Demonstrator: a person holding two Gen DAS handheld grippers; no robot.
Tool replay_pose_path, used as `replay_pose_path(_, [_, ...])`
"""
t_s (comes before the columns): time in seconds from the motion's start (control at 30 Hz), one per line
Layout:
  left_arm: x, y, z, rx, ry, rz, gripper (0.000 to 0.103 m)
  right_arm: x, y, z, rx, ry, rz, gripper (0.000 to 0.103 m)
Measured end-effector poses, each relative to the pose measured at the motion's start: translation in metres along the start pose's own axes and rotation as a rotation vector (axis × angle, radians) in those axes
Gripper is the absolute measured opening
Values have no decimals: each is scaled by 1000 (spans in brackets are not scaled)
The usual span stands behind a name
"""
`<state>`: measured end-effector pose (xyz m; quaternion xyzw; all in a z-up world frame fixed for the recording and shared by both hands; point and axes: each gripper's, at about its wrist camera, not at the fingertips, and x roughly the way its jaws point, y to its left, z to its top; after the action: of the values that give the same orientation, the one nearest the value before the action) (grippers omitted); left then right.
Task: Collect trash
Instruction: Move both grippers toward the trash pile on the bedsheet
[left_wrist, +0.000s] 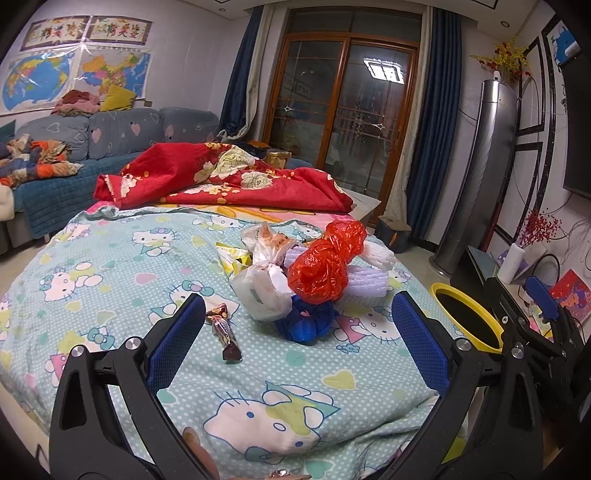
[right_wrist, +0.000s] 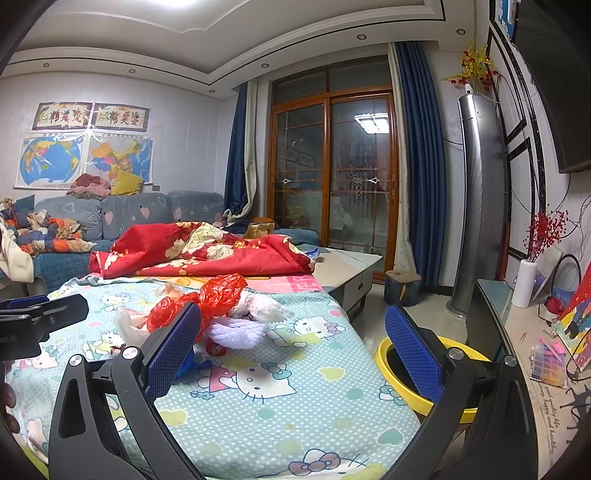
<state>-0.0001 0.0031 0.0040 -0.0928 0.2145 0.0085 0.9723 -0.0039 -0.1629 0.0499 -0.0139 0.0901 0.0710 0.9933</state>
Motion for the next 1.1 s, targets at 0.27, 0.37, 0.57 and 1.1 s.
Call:
replay_pose_path(0.27, [0,-1,-1,2,1,1,93,1,1,-1,-1,5,0,97])
replay_pose_path(0.37, [2,-1,-3,4,6,1,93,2,1,-2,0,7,0,97])
replay_pose_path(0.57, [4,-2,-4,7,12,2,93,1,0,-3,1,6,-5,97])
replay_pose_path(1.1, [27,9,-4,-8,78,-50,93,20,-5,-4,30,53,26,97])
